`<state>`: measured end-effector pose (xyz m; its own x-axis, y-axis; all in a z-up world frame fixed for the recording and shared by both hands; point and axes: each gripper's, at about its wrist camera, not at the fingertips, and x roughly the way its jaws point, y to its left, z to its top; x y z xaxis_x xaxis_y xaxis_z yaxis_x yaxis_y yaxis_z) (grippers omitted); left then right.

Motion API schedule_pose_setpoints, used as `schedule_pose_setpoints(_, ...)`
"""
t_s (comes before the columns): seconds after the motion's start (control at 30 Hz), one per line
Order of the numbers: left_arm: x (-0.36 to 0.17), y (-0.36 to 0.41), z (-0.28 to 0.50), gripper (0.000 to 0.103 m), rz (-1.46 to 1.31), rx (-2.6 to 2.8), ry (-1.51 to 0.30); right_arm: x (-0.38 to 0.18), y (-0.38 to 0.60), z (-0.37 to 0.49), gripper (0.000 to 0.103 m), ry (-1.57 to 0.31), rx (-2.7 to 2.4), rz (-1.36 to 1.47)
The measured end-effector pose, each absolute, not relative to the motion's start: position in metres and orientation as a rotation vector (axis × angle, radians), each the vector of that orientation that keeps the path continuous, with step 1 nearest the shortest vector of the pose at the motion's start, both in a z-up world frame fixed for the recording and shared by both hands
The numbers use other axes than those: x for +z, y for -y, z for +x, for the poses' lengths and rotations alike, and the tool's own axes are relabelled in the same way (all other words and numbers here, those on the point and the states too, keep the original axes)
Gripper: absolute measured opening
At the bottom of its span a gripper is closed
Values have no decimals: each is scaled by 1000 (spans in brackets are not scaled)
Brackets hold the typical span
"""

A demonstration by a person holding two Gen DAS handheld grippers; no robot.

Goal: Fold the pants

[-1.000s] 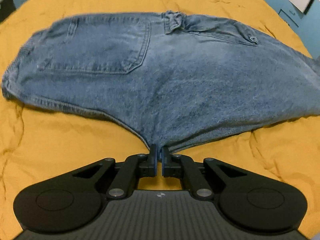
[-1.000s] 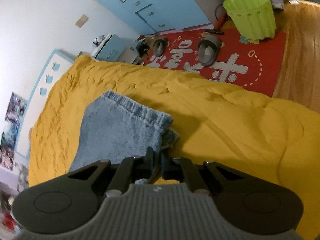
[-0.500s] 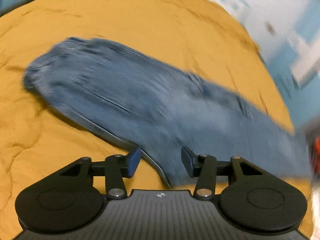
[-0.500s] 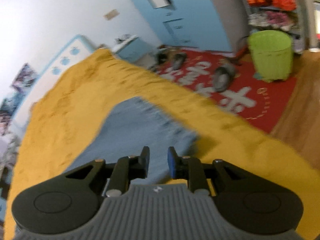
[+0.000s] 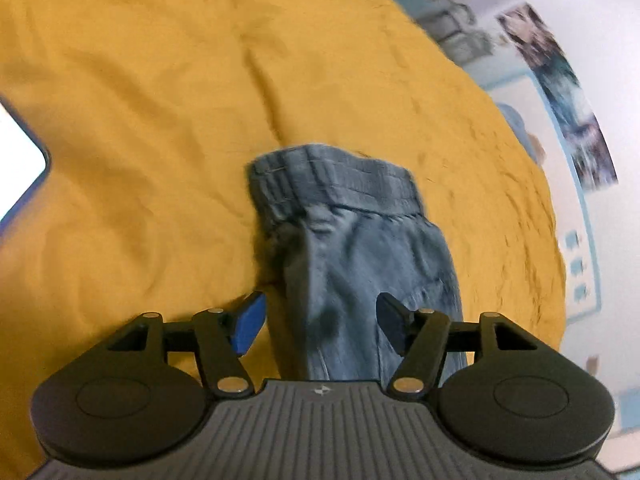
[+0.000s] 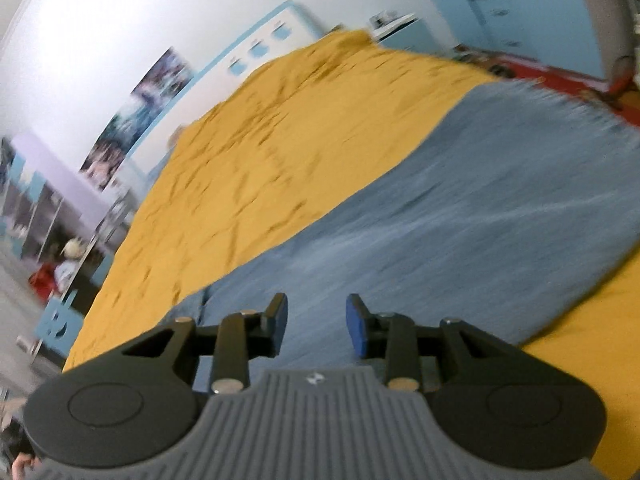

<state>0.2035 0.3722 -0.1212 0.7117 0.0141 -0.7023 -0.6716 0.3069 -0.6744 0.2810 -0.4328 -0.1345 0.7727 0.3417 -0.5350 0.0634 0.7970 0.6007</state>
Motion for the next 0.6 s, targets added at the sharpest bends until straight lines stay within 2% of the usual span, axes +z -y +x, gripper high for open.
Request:
schedule_pose_setpoints(0.23,-150,-383,215,70,-1298,544,-564,-144,379,296,30,-741,234,578)
schedule_pose_setpoints(0.3,-152,-382,222,61,-1293,540,-542,-145,369,301,30,-756,242,555)
schedule_pose_setpoints(0.33,-152,-381,224,51,-1289,535,-531,-145,364,303,30,-762,245,540)
schedule_pose_setpoints(0.47,-137,-373,222,32,-1203,535,-496,-143,351,311,30,-776,255,506)
schedule_pose_setpoints(0.6,-98,-348,220,27,-1007,473,-438,-136,337,317,30,-773,269,457)
